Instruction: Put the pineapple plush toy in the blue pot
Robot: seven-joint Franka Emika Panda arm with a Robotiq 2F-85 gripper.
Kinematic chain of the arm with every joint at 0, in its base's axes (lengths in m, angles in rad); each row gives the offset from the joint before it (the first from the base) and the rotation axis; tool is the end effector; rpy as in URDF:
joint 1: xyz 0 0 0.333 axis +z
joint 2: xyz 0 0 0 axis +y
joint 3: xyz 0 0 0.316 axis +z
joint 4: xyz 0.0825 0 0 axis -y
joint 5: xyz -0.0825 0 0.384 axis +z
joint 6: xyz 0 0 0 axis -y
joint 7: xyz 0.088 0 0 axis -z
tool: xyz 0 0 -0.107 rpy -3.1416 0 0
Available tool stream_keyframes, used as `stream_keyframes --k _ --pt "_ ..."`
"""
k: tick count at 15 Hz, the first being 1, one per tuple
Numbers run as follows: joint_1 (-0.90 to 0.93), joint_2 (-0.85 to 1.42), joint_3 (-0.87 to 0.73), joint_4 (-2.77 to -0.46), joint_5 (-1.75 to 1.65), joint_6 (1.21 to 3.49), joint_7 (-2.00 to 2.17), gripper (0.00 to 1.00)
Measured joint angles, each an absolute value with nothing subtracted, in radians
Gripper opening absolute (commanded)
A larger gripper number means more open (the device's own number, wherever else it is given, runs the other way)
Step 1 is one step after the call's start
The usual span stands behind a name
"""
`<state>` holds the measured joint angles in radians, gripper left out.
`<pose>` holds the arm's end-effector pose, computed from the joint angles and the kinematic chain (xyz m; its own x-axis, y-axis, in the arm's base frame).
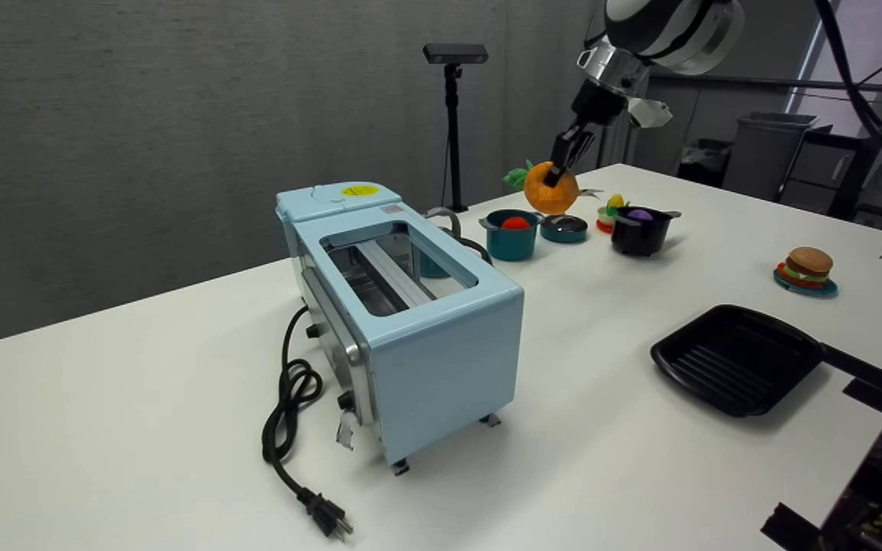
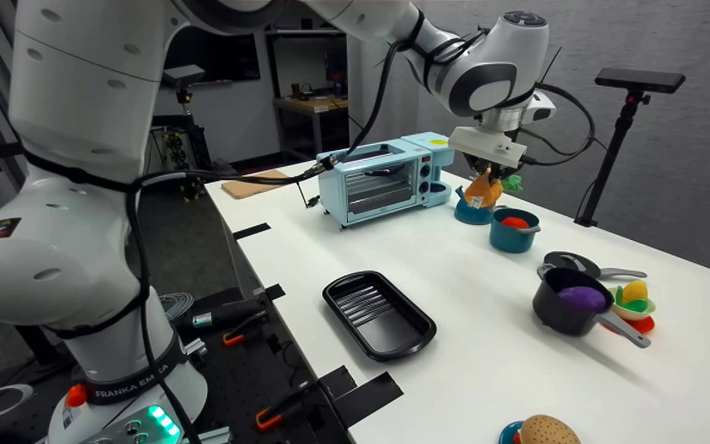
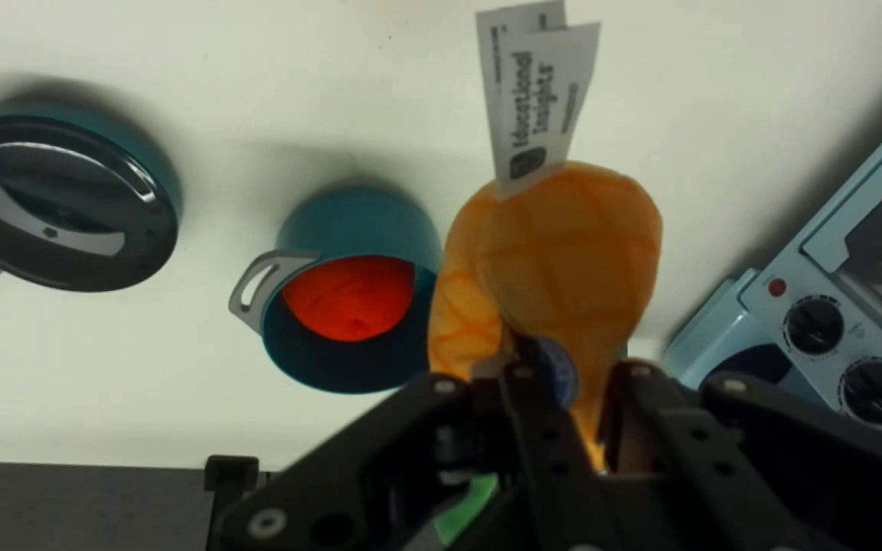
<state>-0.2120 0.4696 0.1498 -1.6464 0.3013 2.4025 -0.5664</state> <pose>0.7001 -0.0556 0.3746 0.8968 0.2333 0.3759 0.3032 -0.9428 -0.1382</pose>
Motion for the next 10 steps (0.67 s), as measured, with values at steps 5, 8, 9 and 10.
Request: stream_keyframes --k 5,8,9,10 --pt "-0.192 0.507 0.155 -1.619 0.304 2.479 -0.501 0.03" --pt "-0.189 0.545 0.143 -1.571 0.301 2.479 -0.425 0.03" --pt "-0.187 0.56 0.134 -1.549 0.297 2.479 -0.392 0.03" --pt "-0.184 0.577 0.122 -1.524 0.288 2.479 -0.356 0.03"
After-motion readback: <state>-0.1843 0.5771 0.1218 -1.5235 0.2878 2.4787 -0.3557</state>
